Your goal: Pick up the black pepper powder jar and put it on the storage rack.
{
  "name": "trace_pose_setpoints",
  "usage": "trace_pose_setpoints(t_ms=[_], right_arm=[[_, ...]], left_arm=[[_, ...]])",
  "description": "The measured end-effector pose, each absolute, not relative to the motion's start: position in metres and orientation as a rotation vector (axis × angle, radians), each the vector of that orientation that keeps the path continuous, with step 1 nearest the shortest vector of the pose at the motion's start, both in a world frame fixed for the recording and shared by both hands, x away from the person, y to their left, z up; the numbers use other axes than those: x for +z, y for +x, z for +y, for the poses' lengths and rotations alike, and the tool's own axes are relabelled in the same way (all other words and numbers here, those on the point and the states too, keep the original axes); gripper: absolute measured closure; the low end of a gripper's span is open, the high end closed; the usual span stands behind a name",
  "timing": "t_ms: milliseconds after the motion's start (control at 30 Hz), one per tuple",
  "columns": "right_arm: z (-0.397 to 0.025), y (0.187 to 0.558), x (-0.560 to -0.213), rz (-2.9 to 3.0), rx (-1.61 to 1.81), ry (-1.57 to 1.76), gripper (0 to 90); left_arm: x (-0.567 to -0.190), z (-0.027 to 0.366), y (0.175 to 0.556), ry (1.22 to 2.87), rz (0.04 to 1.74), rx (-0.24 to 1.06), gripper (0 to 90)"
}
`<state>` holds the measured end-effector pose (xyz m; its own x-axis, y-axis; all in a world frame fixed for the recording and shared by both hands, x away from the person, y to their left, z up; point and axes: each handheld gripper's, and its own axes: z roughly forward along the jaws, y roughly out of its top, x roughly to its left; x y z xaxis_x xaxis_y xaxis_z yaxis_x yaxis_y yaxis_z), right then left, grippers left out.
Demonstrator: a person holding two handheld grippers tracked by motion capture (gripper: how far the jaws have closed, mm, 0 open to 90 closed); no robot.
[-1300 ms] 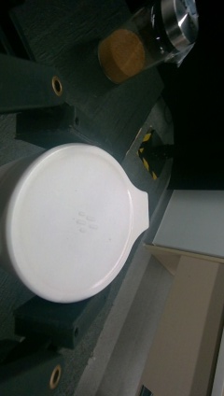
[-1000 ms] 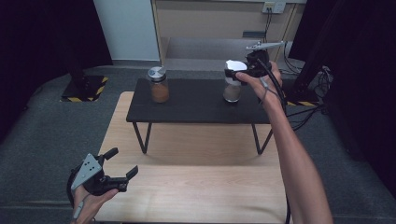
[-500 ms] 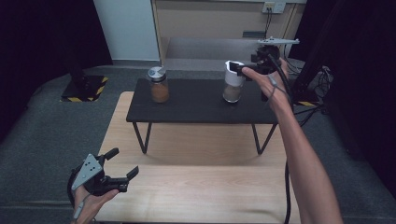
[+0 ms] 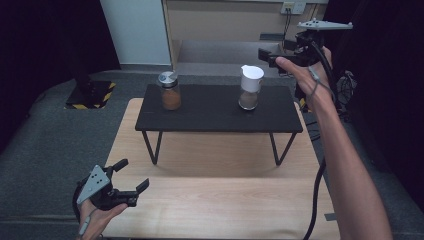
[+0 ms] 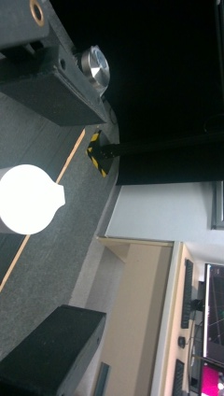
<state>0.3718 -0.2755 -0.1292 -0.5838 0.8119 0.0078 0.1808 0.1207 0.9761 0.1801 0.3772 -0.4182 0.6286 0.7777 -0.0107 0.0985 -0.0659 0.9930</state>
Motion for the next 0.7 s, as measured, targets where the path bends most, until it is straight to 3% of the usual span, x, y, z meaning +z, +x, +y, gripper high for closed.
trace_pose_setpoints(t_ms=[300,700], right_arm=[[-0.278,0.357,-0.129,1.885,1.549,0.824,8.4],[-0.293,0.33,-0.165,1.936,1.642,0.61,9.4]], left_arm=[[-0.418,0.377,0.18,1.559,0.752,0.651,0.2],[-0.418,0.376,0.181,1.564,0.745,0.642,0.2]])
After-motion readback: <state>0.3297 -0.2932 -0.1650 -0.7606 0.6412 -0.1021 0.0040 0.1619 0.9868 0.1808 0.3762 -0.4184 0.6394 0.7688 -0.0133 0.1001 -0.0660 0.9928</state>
